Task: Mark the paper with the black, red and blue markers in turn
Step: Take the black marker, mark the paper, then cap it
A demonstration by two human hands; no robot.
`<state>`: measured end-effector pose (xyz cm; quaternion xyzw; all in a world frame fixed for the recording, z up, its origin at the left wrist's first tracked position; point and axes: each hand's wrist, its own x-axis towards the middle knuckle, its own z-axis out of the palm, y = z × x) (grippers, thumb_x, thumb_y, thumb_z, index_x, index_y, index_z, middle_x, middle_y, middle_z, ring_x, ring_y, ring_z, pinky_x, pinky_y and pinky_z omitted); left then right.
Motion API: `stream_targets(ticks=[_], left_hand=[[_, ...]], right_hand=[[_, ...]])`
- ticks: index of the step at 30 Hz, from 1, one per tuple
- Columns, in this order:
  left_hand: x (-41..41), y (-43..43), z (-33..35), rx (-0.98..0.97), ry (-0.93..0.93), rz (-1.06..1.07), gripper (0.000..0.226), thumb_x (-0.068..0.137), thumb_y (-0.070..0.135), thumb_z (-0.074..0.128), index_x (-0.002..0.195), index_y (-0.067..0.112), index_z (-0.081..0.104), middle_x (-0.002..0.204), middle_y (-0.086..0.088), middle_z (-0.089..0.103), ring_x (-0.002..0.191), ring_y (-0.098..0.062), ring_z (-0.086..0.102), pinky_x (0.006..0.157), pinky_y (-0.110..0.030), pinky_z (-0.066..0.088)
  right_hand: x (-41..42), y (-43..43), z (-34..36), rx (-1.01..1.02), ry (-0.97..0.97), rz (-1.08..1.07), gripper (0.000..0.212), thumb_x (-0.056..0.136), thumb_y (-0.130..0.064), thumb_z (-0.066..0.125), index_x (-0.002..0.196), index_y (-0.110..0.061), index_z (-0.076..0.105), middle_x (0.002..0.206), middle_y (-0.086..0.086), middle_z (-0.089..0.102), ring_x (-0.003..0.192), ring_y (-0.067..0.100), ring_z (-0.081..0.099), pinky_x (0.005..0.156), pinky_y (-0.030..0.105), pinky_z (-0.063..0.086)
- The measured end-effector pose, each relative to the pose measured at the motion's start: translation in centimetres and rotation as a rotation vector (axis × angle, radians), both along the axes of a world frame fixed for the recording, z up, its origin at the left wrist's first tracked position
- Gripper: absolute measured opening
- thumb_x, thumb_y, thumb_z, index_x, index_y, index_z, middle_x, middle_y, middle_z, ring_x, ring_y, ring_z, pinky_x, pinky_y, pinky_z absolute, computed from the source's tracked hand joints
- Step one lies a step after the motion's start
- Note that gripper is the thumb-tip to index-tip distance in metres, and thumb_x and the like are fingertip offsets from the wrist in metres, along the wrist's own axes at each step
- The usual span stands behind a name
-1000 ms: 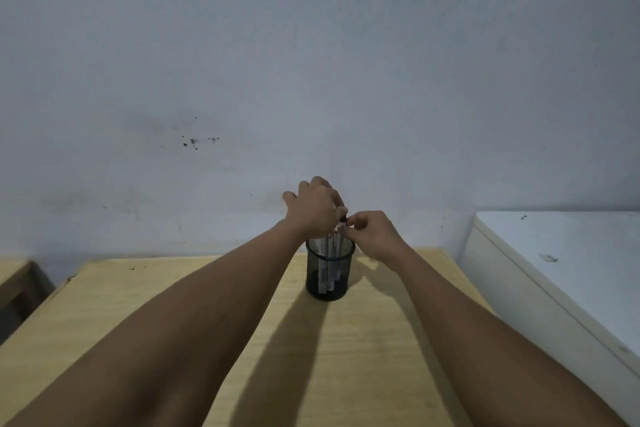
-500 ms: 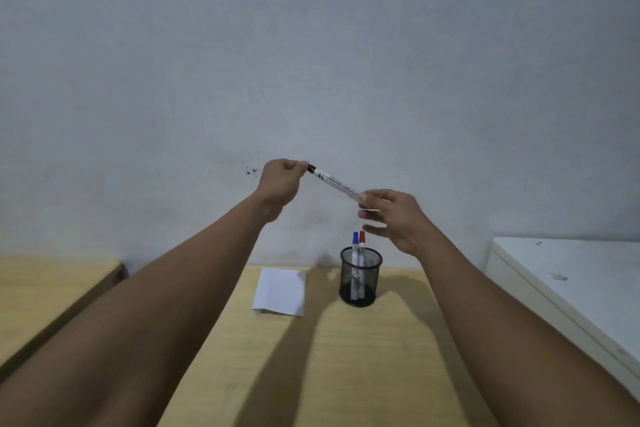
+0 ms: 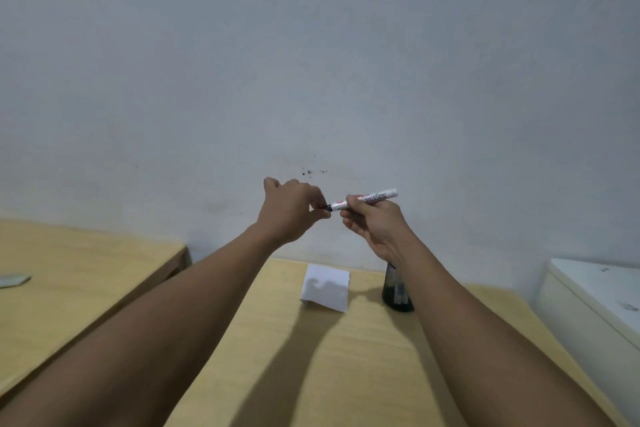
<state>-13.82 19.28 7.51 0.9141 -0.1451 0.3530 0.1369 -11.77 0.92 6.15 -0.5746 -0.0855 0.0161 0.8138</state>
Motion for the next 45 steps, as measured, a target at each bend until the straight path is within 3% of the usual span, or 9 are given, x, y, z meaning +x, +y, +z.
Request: stream_targets(ticks=[6,15,18,23,27,33,37,40,45], left_hand=[[2.3,1.8,-3.5,0.374,-0.045,0.06,0.019,0.1,0.03,0.047,0.095,0.023,0.064,0.082,0.004,0.064,0.078,-0.023,0.054,0.073,-0.038,0.019],[5.5,3.9,-6.8,-0.086,0.607,-0.222,0.025,0.097,0.026,0.056,0.073,0.019,0.061,0.057,0.002,0.042,0.057,-0.018,0.034,0.06,-0.032,0.028],[6.1,4.7,-7.5,-0.251,0.788,-0.263,0.024,0.096,0.03,0.059,0.086,0.014,0.074,0.066,0.005,0.056,0.06,-0.013,0.044,0.058,-0.026,0.037],[7.5,4.5,-9.5,-0.237,0.894,-0.275,0.025,0.101,0.029,0.048,0.094,0.023,0.071,0.08,0.01,0.063,0.07,-0.015,0.049,0.068,-0.028,0.043],[7.8,5.5,-11.3,-0.412,1.011,-0.316,0.031,0.103,0.031,0.043,0.092,0.02,0.07,0.082,0.007,0.062,0.072,-0.013,0.049,0.06,-0.018,0.04],[8.1,4.2,-16.0,0.167,0.545,-0.091,0.031,0.099,0.036,0.032,0.113,0.028,0.058,0.119,0.007,0.056,0.114,-0.018,0.045,0.101,-0.048,0.025],[7.0,3.8,-18.7,0.191,0.524,-0.115,0.028,0.094,0.036,0.029,0.105,0.03,0.055,0.111,0.014,0.062,0.115,-0.016,0.045,0.102,-0.054,0.025],[7.2,3.9,-19.8,0.178,0.516,-0.096,0.027,0.097,0.037,0.029,0.106,0.033,0.054,0.113,0.016,0.063,0.115,-0.017,0.047,0.093,-0.05,0.03],[7.4,4.0,-20.5,0.146,0.518,-0.114,0.024,0.099,0.038,0.031,0.108,0.033,0.053,0.117,0.015,0.063,0.118,-0.018,0.044,0.091,-0.05,0.033]], right_hand=[[2.0,1.9,-2.2,-0.048,0.033,0.014,0.005,0.095,-0.004,0.068,0.094,0.001,0.07,0.079,0.01,0.074,0.067,0.018,0.069,0.07,0.027,0.063],[5.6,2.5,-6.7,-0.199,0.038,0.147,0.009,0.099,-0.003,0.061,0.096,0.003,0.067,0.082,0.009,0.074,0.073,0.019,0.067,0.074,0.028,0.06],[6.7,2.0,-7.8,-0.209,0.057,0.215,0.009,0.099,-0.003,0.06,0.1,0.004,0.065,0.086,0.012,0.072,0.074,0.019,0.067,0.075,0.026,0.06],[8.2,2.7,-9.9,-0.229,0.088,0.161,0.008,0.101,-0.007,0.06,0.097,-0.001,0.063,0.088,0.014,0.073,0.069,0.018,0.069,0.068,0.027,0.061],[9.7,2.7,-10.5,-0.119,0.119,0.117,0.009,0.102,-0.009,0.058,0.102,0.0,0.059,0.089,0.014,0.071,0.068,0.019,0.069,0.067,0.028,0.061],[10.6,2.9,-12.1,-0.212,0.015,-0.034,0.028,0.083,0.002,0.08,0.1,-0.002,0.058,0.082,0.017,0.07,0.067,0.027,0.07,0.065,0.034,0.062],[11.1,3.9,-14.1,-0.331,0.055,-0.04,0.019,0.086,-0.014,0.08,0.092,-0.008,0.062,0.07,0.006,0.071,0.064,0.024,0.066,0.055,0.034,0.053],[11.9,4.7,-15.4,-0.321,0.099,0.008,0.011,0.086,-0.014,0.078,0.089,-0.006,0.073,0.075,0.015,0.068,0.069,0.03,0.061,0.056,0.035,0.047],[13.2,5.5,-16.4,-0.399,0.095,0.01,0.013,0.082,-0.009,0.08,0.088,0.0,0.073,0.071,0.011,0.069,0.066,0.021,0.064,0.063,0.031,0.054]])
